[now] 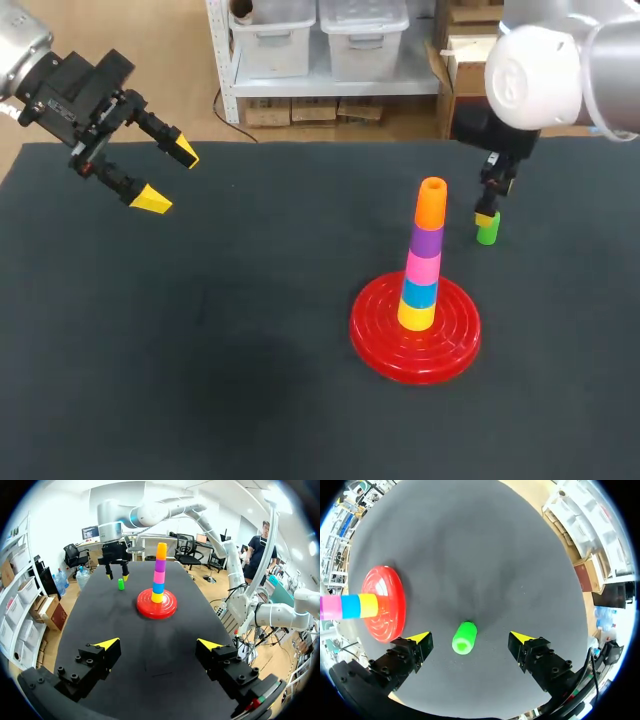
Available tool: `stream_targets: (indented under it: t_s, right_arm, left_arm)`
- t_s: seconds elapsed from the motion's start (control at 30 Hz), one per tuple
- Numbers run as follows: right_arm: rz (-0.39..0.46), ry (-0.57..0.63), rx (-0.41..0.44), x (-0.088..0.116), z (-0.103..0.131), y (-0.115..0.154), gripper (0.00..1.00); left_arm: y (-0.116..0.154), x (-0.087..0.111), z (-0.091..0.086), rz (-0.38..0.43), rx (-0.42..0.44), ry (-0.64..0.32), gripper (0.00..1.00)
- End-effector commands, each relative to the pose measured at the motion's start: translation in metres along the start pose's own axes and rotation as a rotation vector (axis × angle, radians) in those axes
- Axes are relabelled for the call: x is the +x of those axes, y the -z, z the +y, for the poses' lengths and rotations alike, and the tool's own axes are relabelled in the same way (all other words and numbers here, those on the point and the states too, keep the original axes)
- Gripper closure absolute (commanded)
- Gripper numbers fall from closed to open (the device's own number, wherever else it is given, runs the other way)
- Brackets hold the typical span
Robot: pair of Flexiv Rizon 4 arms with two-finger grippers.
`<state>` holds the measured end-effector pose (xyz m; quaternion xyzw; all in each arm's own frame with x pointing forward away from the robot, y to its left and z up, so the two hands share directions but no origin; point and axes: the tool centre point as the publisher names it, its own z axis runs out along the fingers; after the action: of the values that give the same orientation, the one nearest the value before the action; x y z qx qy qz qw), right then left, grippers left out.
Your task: Pick up and stack the cylinders on the red base in this order: pink,purple,orange,green
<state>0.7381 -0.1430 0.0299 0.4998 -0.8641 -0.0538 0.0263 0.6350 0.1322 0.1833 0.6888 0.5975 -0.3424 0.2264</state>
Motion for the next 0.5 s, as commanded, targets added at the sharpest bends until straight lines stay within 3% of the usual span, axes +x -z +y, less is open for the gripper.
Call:
stream_targets:
  t_s: [0.03,0.5]
  right_arm:
    - [-0.03,-0.017,0.002,0.0081,0.004,0.0097,0.0]
    - [-0.03,-0.017,0.002,0.0081,0.004,0.0097,0.0]
  left_arm:
    - [0.0006,0.001,0.0016,0.001,0.005,-0.001,0.0]
    - [0.0006,0.001,0.0016,0.001,0.005,-0.001,0.0]
